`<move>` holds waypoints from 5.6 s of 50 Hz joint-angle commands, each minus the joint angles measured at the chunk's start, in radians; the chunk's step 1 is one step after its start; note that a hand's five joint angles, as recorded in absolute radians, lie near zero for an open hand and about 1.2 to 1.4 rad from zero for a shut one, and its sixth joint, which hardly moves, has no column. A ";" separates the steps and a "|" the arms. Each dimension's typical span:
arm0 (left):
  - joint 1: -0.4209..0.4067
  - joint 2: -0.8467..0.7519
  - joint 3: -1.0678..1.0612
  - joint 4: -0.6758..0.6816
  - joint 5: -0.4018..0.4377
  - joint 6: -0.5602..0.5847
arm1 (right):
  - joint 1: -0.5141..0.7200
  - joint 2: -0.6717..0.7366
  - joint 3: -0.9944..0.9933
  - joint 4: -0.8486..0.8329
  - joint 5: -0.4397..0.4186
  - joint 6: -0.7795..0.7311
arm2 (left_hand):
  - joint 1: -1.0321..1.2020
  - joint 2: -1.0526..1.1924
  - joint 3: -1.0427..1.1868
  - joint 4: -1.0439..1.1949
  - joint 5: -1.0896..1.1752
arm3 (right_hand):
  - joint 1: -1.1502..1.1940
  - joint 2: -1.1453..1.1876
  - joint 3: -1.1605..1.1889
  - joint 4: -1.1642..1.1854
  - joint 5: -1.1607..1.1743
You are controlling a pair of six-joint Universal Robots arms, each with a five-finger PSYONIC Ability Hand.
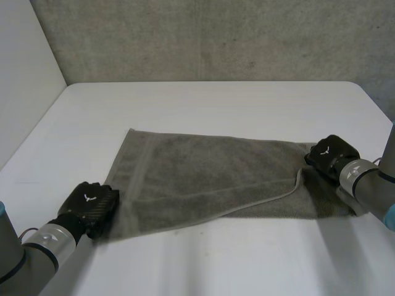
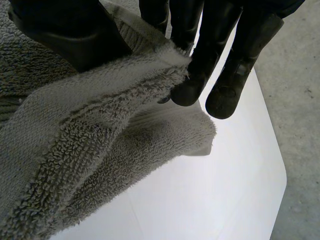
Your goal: Fold the towel.
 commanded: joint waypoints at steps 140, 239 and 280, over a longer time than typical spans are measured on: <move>-0.004 -0.122 0.103 0.087 0.010 0.074 | 0.031 0.009 0.041 0.001 0.008 -0.004 | 0.226 0.203 0.205 0.204 0.218 | 0.064 0.054 0.058 0.054 0.045; 0.018 0.141 0.219 0.011 0.016 -0.061 | -0.181 -0.373 0.131 0.334 -0.142 0.015 | 0.226 0.203 0.205 0.204 0.218 | 0.064 0.054 0.058 0.054 0.045; -0.150 -0.812 1.385 -0.262 -0.131 -0.141 | -0.087 0.262 -0.411 -0.118 -0.026 0.183 | -0.996 -1.019 -1.016 -1.017 -1.004 | -1.157 -1.167 -1.163 -1.168 -1.176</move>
